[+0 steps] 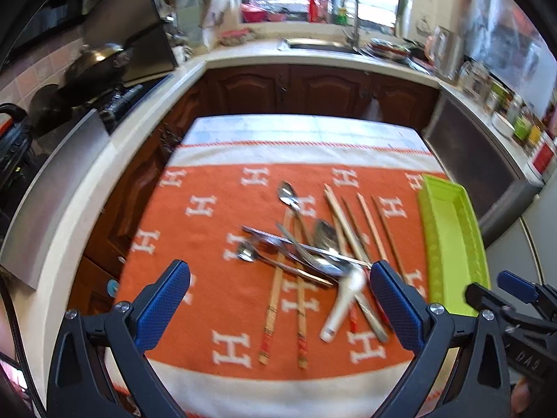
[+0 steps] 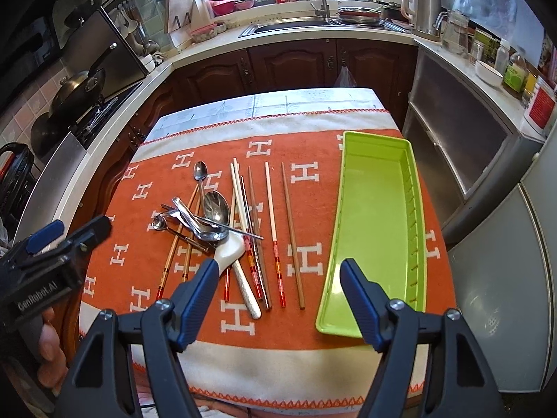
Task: Organize utensils
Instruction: 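Lower the left gripper onto the small silver spoon and close it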
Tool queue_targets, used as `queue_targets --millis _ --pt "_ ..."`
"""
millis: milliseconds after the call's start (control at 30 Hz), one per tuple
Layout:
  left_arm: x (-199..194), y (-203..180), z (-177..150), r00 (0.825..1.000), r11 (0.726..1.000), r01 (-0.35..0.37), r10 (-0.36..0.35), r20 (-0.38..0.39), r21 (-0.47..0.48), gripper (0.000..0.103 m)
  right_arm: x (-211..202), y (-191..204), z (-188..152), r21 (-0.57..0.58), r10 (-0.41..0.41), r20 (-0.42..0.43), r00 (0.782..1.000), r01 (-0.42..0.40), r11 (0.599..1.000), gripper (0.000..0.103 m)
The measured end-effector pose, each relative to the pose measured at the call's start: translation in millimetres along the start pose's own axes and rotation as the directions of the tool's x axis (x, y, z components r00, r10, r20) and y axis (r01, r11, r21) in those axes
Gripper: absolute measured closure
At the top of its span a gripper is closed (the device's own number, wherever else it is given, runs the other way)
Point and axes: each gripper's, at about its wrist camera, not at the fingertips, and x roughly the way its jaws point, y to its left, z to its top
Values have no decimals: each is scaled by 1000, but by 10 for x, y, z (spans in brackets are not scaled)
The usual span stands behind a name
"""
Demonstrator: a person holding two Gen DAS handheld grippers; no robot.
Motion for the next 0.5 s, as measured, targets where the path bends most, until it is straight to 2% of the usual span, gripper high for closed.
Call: queue_targets --millis 100,233,333,467,500 --pt "90 205 59 1000 1000 -12 12 -9 -11 1 77 72 118 -37 11 12 1000 -10 999 33" --pt "310 438 70 993 999 35 -38 -109 -27 1 240 229 235 -106 51 3 999 -50 993 35" --pt "466 526 -10 989 998 57 -61 -138 -35 1 404 367 278 -168 84 -20 996 -86 982 37" --pt "782 544 -137 973 998 58 -65 -223 -35 2 639 500 300 -220 96 -48 994 -104 970 39" --pt "871 543 -172 968 997 62 -70 -242 -37 6 706 536 302 -229 94 -56 994 -104 968 40"
